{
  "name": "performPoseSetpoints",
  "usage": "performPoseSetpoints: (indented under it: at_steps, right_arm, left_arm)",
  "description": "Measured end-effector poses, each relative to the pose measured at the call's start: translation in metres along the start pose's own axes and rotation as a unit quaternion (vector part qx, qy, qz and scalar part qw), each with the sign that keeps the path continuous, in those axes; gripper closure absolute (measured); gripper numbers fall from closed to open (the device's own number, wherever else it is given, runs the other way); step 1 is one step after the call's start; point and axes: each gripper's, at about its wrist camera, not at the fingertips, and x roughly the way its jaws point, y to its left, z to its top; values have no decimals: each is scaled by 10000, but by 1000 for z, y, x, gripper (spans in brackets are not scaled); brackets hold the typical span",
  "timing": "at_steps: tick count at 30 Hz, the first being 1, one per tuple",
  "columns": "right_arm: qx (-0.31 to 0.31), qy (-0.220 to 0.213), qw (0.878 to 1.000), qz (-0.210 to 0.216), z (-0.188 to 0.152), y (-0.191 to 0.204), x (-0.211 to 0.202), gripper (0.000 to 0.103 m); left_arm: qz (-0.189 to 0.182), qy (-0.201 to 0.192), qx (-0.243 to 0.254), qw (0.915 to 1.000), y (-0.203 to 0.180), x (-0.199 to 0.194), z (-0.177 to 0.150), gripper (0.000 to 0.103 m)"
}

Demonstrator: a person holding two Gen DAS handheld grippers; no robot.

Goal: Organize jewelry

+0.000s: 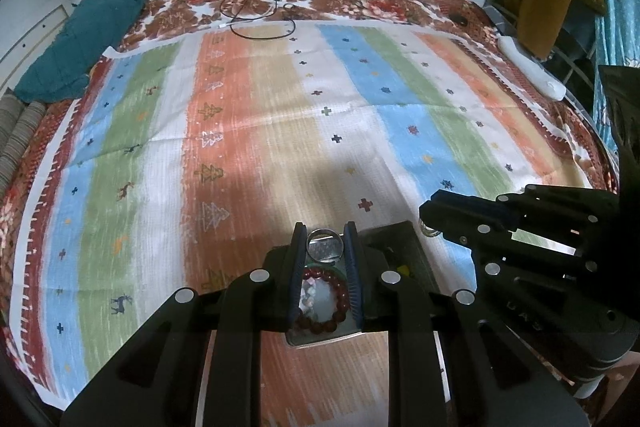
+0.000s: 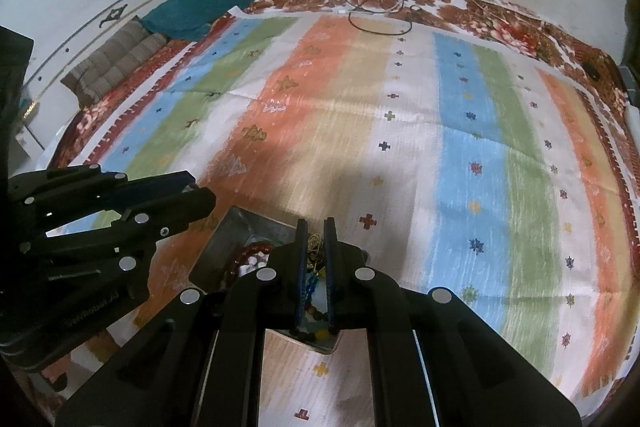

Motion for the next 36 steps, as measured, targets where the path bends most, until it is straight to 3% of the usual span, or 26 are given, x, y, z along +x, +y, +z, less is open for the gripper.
performPoseSetpoints:
  at_steps: [5, 7, 11, 26, 36]
  right_arm:
    - [35, -1, 10000, 3, -1, -2, 0, 94]
    - [88, 5, 10000, 9, 0, -4, 1, 94]
    - [144, 0, 9999, 2, 0, -7, 0, 73]
    - [150, -156, 9997, -91, -12, -13, -19, 69]
    - [115, -281, 9995, 27, -27, -13, -37, 59]
  left_arm:
    - [-47, 40, -15, 10000, -1, -1, 0, 84]
    - [-35, 41, -50, 10000, 0, 0, 0, 80]
    - [21, 51, -76, 10000, 3, -1, 0, 74]
    - [40, -76, -3, 10000, 4, -12, -6, 67]
    - [-10, -202, 93, 9998, -4, -27, -18, 60]
